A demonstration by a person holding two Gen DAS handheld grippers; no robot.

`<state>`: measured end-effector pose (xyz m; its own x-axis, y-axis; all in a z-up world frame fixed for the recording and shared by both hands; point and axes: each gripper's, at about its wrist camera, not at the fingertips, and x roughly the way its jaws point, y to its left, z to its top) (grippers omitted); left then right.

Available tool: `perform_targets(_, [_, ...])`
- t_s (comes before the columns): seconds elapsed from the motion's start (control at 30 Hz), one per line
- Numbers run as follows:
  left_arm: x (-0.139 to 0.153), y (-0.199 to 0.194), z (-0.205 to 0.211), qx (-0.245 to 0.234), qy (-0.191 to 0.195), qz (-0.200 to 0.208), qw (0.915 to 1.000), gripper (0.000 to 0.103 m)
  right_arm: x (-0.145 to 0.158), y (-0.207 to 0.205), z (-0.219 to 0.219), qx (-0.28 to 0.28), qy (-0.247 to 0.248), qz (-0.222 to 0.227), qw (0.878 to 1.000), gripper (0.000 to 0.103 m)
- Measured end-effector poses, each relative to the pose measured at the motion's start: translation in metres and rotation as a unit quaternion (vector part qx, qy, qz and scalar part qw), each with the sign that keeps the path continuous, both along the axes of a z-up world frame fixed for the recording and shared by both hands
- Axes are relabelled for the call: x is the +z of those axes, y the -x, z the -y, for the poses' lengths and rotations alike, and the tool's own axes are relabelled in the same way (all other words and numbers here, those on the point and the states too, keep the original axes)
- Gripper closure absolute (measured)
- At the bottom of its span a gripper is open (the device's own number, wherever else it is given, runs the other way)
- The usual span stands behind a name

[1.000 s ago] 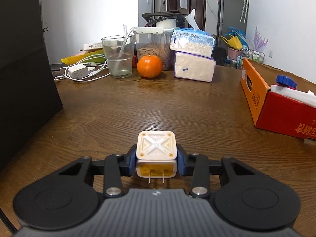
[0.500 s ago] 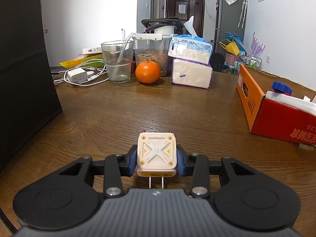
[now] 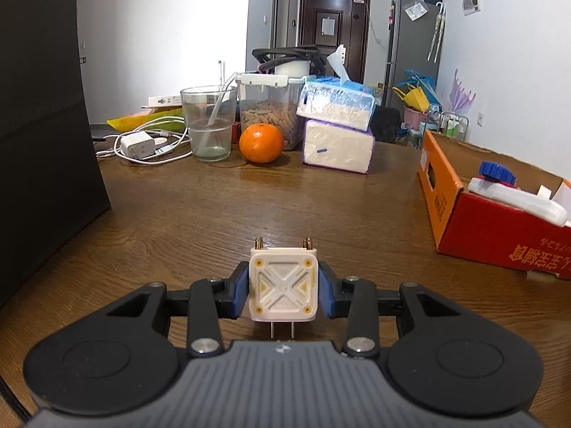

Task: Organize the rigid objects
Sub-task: 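Grasp the white plug adapter with the left tool while the right tool grasps the white screw cap, then carry the plug adapter and white cap over the cardboard box with both tools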

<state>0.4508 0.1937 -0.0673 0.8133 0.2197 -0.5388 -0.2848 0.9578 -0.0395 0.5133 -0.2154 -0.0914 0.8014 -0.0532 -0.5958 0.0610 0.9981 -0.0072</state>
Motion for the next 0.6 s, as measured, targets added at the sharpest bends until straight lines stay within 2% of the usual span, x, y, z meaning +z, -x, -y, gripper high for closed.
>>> perform_targets(0.03, [0.001, 0.001, 0.001, -0.001, 0.001, 0.003, 1.0000, 0.064, 0.000, 0.000, 0.001, 0.003, -0.006, -0.002, 1.000, 0.064])
perform_targets(0.07, [0.003, 0.003, 0.002, 0.000, 0.004, 0.007, 1.0000, 0.064, -0.001, 0.000, 0.002, 0.004, -0.009, -0.004, 1.000, 0.064])
perform_targets(0.6, [0.021, 0.023, 0.028, -0.017, 0.016, 0.052, 0.9984, 0.064, 0.024, 0.044, -0.014, 0.031, -0.003, 0.077, 0.997, 0.064])
